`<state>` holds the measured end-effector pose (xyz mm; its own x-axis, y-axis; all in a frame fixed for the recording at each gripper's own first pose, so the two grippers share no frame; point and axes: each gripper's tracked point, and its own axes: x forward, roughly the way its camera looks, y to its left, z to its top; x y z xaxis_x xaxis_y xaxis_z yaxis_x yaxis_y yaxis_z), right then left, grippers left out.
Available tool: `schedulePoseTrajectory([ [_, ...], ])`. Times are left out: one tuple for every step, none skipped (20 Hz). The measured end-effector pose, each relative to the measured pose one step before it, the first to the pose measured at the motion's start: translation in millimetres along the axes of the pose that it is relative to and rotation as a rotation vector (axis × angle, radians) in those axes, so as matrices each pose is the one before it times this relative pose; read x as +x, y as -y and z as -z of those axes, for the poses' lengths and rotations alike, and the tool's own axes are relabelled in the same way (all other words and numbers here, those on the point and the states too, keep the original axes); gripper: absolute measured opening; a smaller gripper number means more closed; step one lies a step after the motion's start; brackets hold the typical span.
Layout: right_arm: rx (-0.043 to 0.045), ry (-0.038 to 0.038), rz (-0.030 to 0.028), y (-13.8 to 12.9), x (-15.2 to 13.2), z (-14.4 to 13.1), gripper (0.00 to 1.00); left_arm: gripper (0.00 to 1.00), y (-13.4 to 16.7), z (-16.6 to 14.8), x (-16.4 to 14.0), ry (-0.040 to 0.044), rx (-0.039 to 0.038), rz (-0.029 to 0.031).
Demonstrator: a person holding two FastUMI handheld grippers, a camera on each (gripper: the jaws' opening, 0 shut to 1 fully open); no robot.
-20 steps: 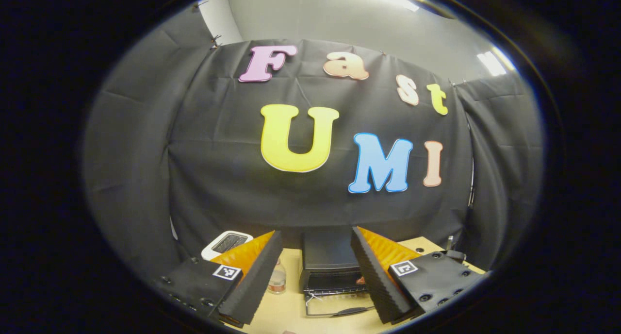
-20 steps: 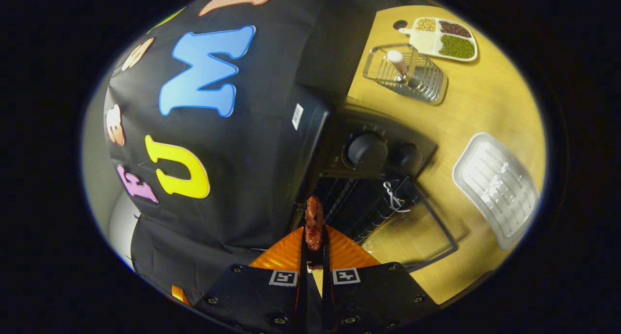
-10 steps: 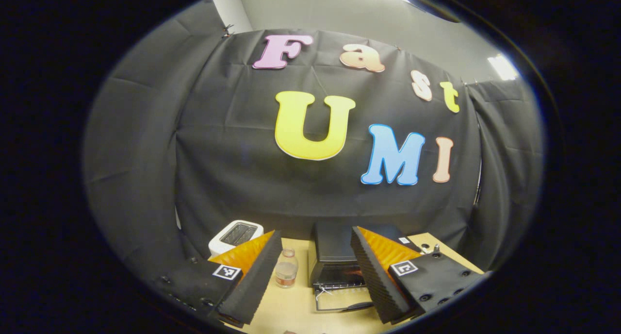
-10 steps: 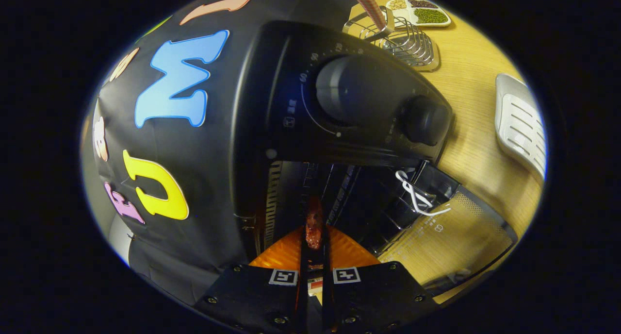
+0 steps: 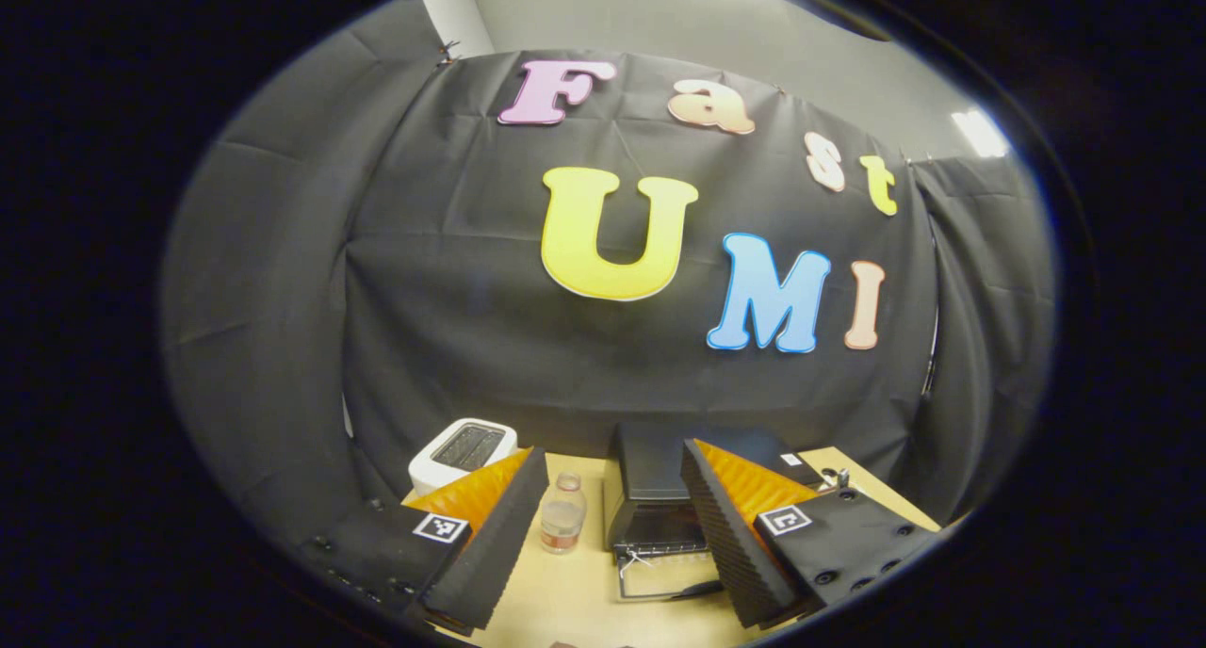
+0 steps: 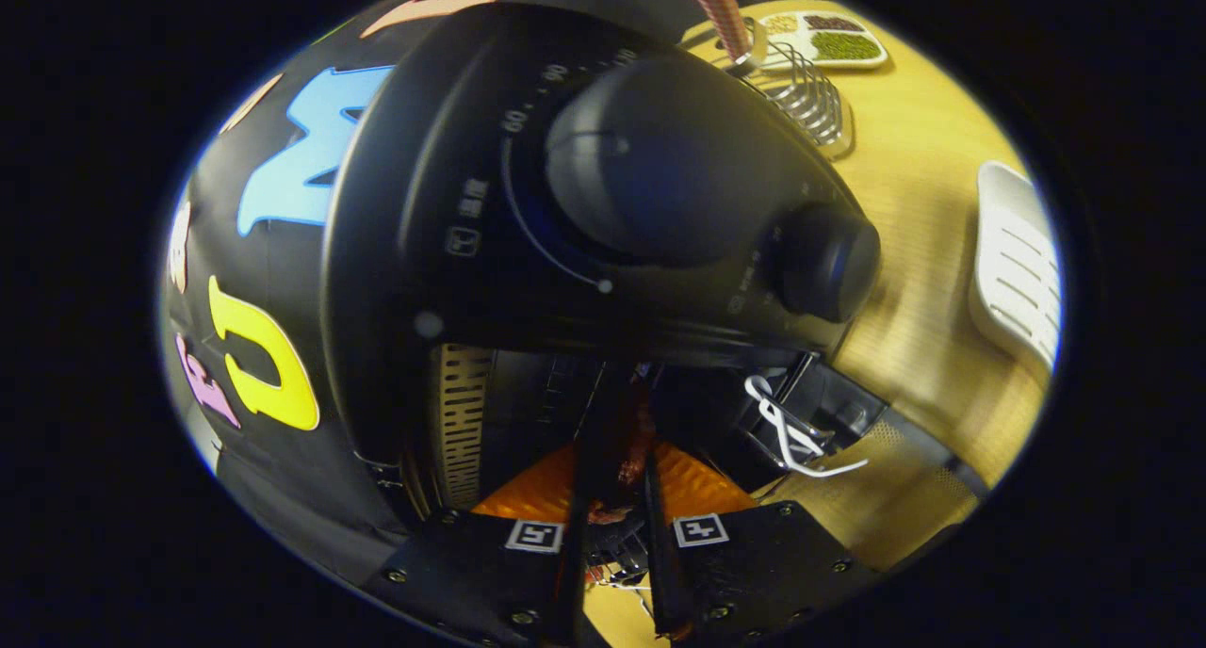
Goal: Open the electric oven with the left hand, put the food in, and close the electric oven.
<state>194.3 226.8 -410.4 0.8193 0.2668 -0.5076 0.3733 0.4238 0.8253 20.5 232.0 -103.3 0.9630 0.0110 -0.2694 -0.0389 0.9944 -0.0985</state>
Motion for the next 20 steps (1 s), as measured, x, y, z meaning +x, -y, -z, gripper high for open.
schedulePoseTrajectory([
  [-0.03173,0.00241,0.01337,-0.01,-1.1,-2.02,0.3,0.96,2.72,2.67,2.78,0.00119,0.00543,0.00295],
  [-0.0362,0.00005,0.00912,0.39,-2.55,-0.88,0.38,1.0,2.78,1.02,1.01,0.0005,0.0095,0.00234],
  [-0.0231,-0.0035,-0.01049,-3.35,-2.49,2.0,0.38,0.96,3.37,1.79,1.19,-0.00006,0.00933,0.00262],
  [-0.03689,-0.00779,0.02478,3.16,-7.31,-2.43,0.49,0.96,3.9,3.1,2.09,-0.00173,0.00494,0.00574],
  [-0.04412,-0.00664,0.00833,-0.63,-4.79,2.18,0.56,0.96,6.47,3.5,-0.14,-0.00297,-0.00143,0.01051],
  [-0.05239,0.00145,0.01128,1.01,-5.33,-2.92,0.65,0.96,6.31,2.99,3.93,-0.00596,-0.00338,0.01151],
  [-0.06498,0.00397,0.01668,2.25,-10.02,-2.15,0.68,0.89,5.76,2.58,2.92,-0.00561,-0.00003,0.01159],
  [-0.0758,0.00735,0.02443,4.66,-7.48,-2.55,0.84,0.89,5.27,2.21,2.26,-0.00222,0.00355,0.00987],
  [-0.06894,0.00796,0.00663,1.25,-9.79,-1.03,0.76,0.89,5.65,0.58,2.23,0.00082,0.0033,0.01046],
  [-0.06669,0.00887,0.00233,0.65,-12.49,-3.65,0.76,0.91,6.72,-0.18,3.2,0.00209,0.0043,0.01034],
  [-0.0706,0.01426,0.00795,2.25,-14.0,-5.13,0.76,0.93,5.91,1.31,2.64,0.0014,0.00526,0.00884],
  [-0.07238,0.02307,-0.00089,1.59,-13.46,-8.09,0.76,0.95,5.89,-0.71,2.04,0.0004,0.00447,0.00763],
  [-0.06798,0.02882,-0.01093,-1.28,-14.68,-8.8,0.76,0.96,6.55,0.62,2.47,0.00113,0.00344,0.00703],
  [-0.06978,0.0319,-0.01044,-0.74,-15.4,-10.65,0.76,0.98,6.48,0.08,1.88,0.00209,0.00333,0.00673],
  [-0.0699,0.03656,-0.00275,0.72,-12.89,-10.35,0.76,1.0,6.49,0.18,0.46,0.00343,0.00352,0.00714],
  [-0.06627,0.04241,0.00157,2.32,-15.94,-15.06,0.76,0.99,7.43,-0.7,1.78,0.00292,0.00397,0.00607],
  [-0.05881,0.04101,-0.00243,0.44,-15.48,-15.4,0.76,0.98,6.5,0.24,1.86,0.0044,0.00376,0.0043],
  [-0.05007,0.03233,0.00143,2.89,-14.44,-16.47,0.76,0.98,6.46,-1.29,0.82,0.00361,0.00296,0.00189],
  [-0.03699,0.03188,-0.00117,2.91,-13.54,-15.01,0.76,0.97,5.83,-1.78,-0.42,0.00766,0.00399,-0.00548],
  [-0.02271,0.03229,0.00129,3.23,-11.81,-16.41,0.76,0.96,6.39,-2.94,0.32,0.01198,0.00204,-0.00277],
])
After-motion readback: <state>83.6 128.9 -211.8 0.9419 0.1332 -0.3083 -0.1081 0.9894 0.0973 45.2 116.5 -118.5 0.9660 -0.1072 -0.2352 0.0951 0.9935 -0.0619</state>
